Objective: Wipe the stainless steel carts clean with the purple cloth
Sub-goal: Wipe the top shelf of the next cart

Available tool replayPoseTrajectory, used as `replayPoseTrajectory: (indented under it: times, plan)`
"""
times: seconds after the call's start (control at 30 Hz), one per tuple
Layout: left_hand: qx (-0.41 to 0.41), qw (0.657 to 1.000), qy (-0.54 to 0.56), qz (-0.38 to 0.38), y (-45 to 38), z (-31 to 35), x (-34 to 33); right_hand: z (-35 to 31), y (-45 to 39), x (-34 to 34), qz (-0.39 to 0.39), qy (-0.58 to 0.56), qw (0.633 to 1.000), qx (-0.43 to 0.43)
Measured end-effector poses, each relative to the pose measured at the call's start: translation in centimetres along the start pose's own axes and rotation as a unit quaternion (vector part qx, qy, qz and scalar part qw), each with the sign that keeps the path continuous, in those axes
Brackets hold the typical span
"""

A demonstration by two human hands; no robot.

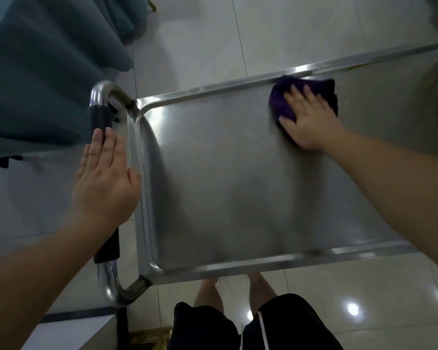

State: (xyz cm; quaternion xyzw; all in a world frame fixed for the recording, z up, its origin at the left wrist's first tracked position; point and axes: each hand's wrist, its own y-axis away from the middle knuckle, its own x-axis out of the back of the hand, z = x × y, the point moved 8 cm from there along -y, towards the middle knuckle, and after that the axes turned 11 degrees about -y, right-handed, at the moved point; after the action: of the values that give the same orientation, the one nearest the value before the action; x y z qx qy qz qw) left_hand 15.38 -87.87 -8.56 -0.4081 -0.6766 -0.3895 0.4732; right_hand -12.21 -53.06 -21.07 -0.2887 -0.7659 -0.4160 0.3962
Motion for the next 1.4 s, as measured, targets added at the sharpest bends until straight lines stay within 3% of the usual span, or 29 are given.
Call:
replayPoseTrajectory:
  times: [0.1, 0.2, 0.47, 0.67, 0.77, 0.93, 1.07, 1.13, 1.27, 1.4]
  plan:
    - [0.002, 1.0, 0.003, -0.003, 0.0, 0.2, 0.2, 0.5, -3.4, 1.5, -0.015, 0.0, 1.0, -0.021]
    - [0.002, 1.0, 0.006, 0.001, 0.1, 0.3, 0.4, 0.4, -1.6, 0.9, -0.012, -0.017, 1.0, -0.01]
    - [-0.007, 1.0, 0.006, 0.024, -0.4, -0.5, -0.7, 3.0, 18.4, -6.7, -0.003, -0.019, 0.998, 0.052]
    - [-0.008, 0.999, 0.015, 0.039, -0.5, -0.7, -0.8, 3.9, 26.3, -10.4, 0.026, -0.013, 0.998, -0.057]
    - [-0.018, 0.999, 0.023, 0.041, -0.3, -0.5, -0.4, -0.8, 27.0, -12.8, 0.071, -0.031, 0.99, -0.117]
    - [-0.028, 0.998, 0.034, 0.049, -0.2, -0.1, 0.2, -14.7, 25.7, -18.0, 0.099, -0.061, 0.992, -0.058]
    - [-0.031, 0.997, 0.04, 0.051, -0.2, -0.2, 0.1, -26.2, 24.3, -22.0, 0.04, -0.068, 0.994, 0.075]
    - [-0.033, 0.997, 0.046, 0.052, -0.2, -0.1, 0.0, -28.9, 23.9, -23.0, -0.013, -0.058, 0.985, 0.162]
    - [-0.033, 0.996, 0.054, 0.061, -0.3, -0.2, 0.1, -24.2, 23.2, -20.9, -0.036, -0.021, 0.977, 0.207]
    - [-0.035, 0.995, 0.068, 0.061, -0.2, -0.2, 0.1, -11.3, 22.8, -14.9, 0.051, -0.051, 0.997, 0.04]
